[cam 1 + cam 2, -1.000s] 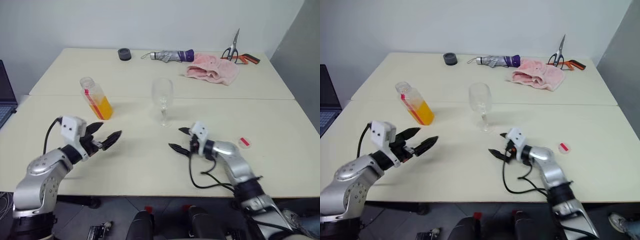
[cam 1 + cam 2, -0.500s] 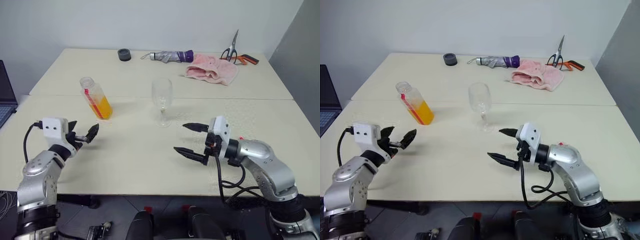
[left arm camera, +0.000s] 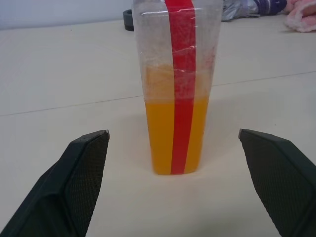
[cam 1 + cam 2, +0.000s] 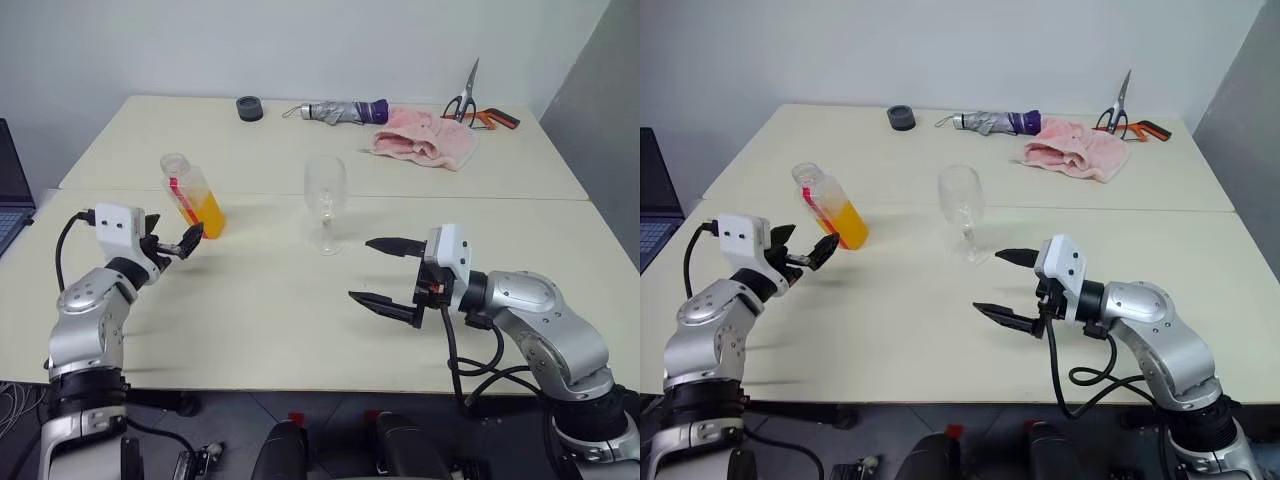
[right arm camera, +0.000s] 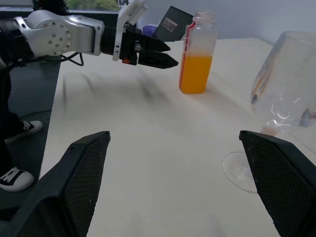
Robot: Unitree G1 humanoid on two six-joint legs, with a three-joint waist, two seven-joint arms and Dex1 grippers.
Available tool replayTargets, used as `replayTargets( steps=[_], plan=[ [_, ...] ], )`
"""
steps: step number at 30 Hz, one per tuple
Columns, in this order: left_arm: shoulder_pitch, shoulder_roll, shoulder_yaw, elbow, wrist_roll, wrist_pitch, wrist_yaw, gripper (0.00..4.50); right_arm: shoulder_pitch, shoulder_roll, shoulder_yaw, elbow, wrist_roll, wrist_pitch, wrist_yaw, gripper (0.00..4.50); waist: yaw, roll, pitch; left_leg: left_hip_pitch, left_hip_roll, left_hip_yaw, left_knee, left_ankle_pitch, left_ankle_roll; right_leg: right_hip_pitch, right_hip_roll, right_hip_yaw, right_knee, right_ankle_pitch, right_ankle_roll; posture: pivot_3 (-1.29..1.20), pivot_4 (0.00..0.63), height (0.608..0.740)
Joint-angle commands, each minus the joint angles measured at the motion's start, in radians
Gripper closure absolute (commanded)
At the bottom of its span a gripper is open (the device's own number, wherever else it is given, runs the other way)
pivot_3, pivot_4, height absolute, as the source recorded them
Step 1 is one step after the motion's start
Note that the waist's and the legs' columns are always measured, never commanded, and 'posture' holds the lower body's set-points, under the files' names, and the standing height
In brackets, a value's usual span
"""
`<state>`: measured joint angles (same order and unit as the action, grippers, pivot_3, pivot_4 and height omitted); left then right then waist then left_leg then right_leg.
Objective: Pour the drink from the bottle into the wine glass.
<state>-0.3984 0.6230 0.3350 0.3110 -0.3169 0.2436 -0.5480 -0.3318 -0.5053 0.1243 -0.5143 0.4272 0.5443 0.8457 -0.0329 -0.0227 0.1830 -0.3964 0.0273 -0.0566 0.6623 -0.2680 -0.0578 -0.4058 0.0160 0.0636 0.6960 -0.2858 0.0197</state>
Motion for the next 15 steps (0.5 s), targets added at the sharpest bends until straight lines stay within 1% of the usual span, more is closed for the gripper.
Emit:
replayTargets(
  steps=[1,9,15],
  plan=[
    [-0.065,0.023,-0.019,0.054,0.024,-0.054,-0.028,0.00,-0.016,-0.012,0.007,-0.032,-0.001,-0.028,0.001,0.03,0.001,0.000,0.000,0.000,0.000,0.000,0.000,0.000,0.000,0.000,0.000,0.000,0.000,0.000,0.000,0.00,0.150,0.740],
    [-0.176,0.029,-0.046,0.210,0.066,-0.134,-0.044,0.00,-0.016,-0.011,0.023,-0.018,-0.018,-0.054,0.002,0.03,0.000,0.000,0.000,0.000,0.000,0.000,0.000,0.000,0.000,0.000,0.000,-0.001,0.000,0.000,0.000,0.00,0.150,0.740],
    [-0.299,0.027,-0.059,0.362,0.082,-0.188,-0.057,0.00,-0.036,-0.002,0.029,-0.005,-0.022,-0.067,-0.003,0.03,0.001,0.000,0.000,-0.001,-0.001,-0.001,0.000,0.000,0.000,0.000,0.001,-0.001,0.000,0.000,0.000,0.00,0.150,0.740]
  ],
)
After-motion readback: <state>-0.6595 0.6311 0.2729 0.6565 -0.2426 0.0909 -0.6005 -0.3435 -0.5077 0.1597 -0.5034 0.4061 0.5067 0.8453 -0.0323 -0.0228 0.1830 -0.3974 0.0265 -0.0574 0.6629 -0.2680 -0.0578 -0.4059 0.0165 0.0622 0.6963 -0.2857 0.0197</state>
